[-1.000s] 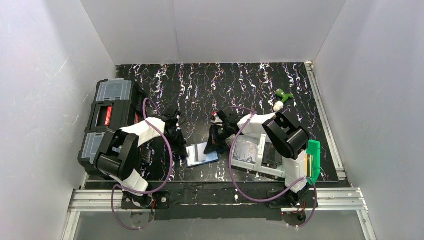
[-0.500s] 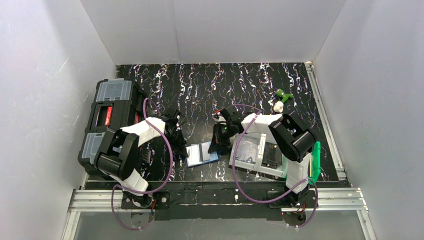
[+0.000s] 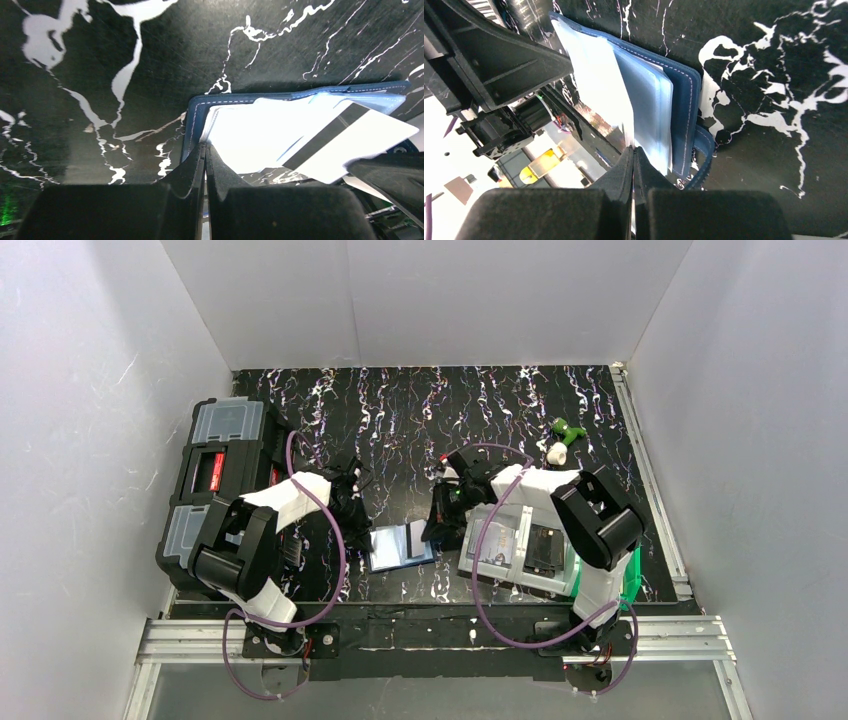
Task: Take the credit cards out of the card holder
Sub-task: Remove the credit card from the card holder, then place the credit card in the storage box.
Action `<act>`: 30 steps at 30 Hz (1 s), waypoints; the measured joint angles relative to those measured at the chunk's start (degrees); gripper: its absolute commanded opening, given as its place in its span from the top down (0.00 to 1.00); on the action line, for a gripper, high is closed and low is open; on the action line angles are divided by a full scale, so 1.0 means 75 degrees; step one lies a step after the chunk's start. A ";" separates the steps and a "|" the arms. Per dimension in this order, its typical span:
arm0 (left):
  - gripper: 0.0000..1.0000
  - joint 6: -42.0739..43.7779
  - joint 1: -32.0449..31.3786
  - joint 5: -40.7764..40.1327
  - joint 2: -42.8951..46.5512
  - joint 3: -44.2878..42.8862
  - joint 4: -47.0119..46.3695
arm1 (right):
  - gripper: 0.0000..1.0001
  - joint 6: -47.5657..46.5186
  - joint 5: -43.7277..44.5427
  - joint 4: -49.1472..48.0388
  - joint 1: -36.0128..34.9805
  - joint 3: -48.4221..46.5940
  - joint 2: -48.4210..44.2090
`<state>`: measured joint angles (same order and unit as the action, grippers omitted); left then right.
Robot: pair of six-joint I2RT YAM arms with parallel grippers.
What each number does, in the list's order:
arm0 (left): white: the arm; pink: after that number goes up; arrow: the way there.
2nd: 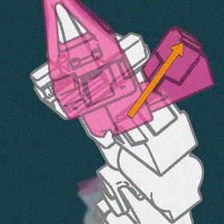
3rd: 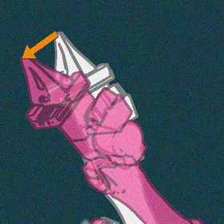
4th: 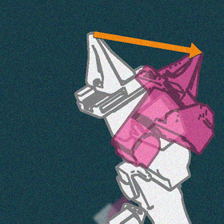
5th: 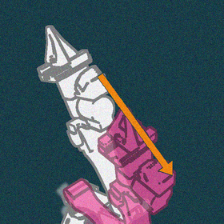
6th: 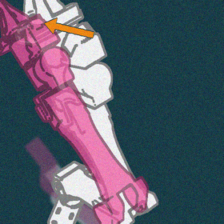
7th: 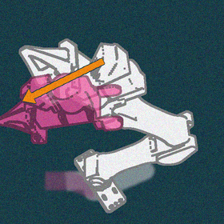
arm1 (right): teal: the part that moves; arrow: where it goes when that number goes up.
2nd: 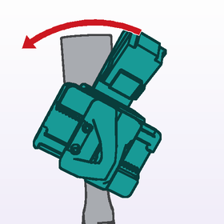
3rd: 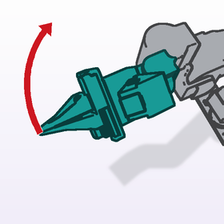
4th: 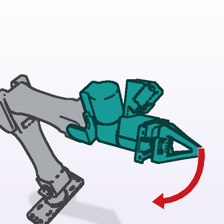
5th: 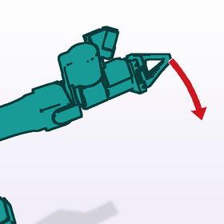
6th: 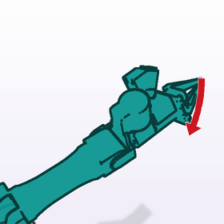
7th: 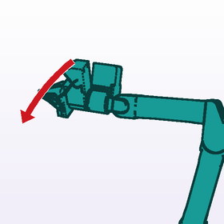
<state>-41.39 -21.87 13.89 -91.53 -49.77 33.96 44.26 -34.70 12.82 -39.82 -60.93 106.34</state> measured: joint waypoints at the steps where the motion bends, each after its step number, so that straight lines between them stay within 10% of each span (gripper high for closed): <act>1: 1.00 0.0035 0.0000 -0.0084 0.0000 -0.0036 0.0032 | 0.99 -0.0024 0.0023 0.0038 0.0023 0.0000 -0.0055; 7: 0.97 0.0126 0.0002 -0.0393 0.0003 -0.0144 0.0123 | 0.99 -0.0142 0.0097 0.0143 0.0110 0.0000 -0.0267; 19: 0.45 0.0411 0.0012 -0.0578 0.0910 -0.1303 0.0774 | 0.99 -0.0177 -0.0070 0.0465 0.0181 -0.0155 -0.0438; 30: 0.40 0.0134 0.0335 0.1222 0.1545 -0.1394 -0.0028 | 0.99 0.0448 -0.1242 0.0094 0.0545 -0.0536 -0.0911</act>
<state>-40.39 -19.36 23.05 -79.94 -60.23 33.75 47.62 -44.02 13.53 -35.73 -64.95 99.51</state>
